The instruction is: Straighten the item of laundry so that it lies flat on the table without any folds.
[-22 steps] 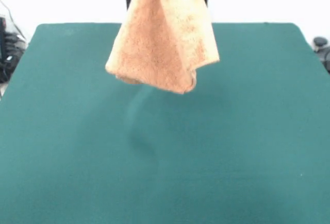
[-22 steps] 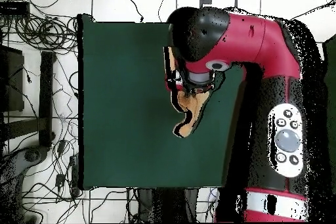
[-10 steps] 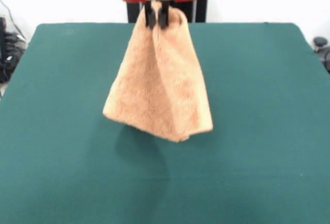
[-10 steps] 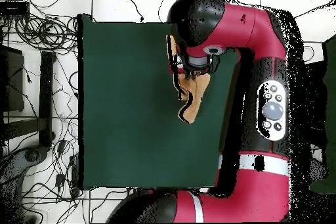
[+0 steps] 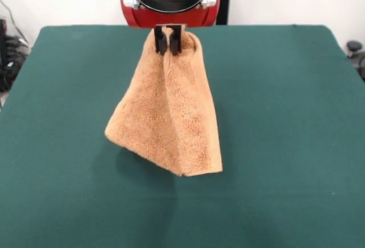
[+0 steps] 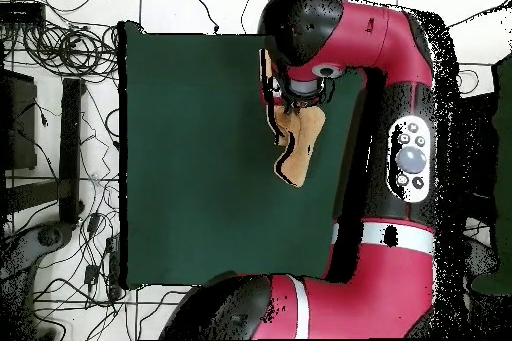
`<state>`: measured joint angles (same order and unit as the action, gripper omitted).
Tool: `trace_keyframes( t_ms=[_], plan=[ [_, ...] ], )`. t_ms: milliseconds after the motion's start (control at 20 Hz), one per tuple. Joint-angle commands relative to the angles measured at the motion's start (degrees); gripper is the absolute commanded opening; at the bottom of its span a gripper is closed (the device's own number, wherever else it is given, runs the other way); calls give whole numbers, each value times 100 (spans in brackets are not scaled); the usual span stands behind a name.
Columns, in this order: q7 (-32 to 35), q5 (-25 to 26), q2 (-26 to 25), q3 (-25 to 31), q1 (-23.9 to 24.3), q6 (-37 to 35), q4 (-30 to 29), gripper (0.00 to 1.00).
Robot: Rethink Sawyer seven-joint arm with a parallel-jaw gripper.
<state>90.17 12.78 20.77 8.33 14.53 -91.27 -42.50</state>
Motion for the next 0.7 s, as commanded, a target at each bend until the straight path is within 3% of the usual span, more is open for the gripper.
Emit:
trace_keyframes(
  t_ms=[50, 200, 400, 700],
  plan=[
    [-489, 74, 241, 425, -192, 835, -543, 0],
    [-337, -41, 513, 358, -188, 1215, -1241, 0],
    [320, -216, 1008, 264, -236, 2356, -2513, 0],
    [1332, -331, 1283, 59, -469, 3491, -3471, 0]
  ],
)
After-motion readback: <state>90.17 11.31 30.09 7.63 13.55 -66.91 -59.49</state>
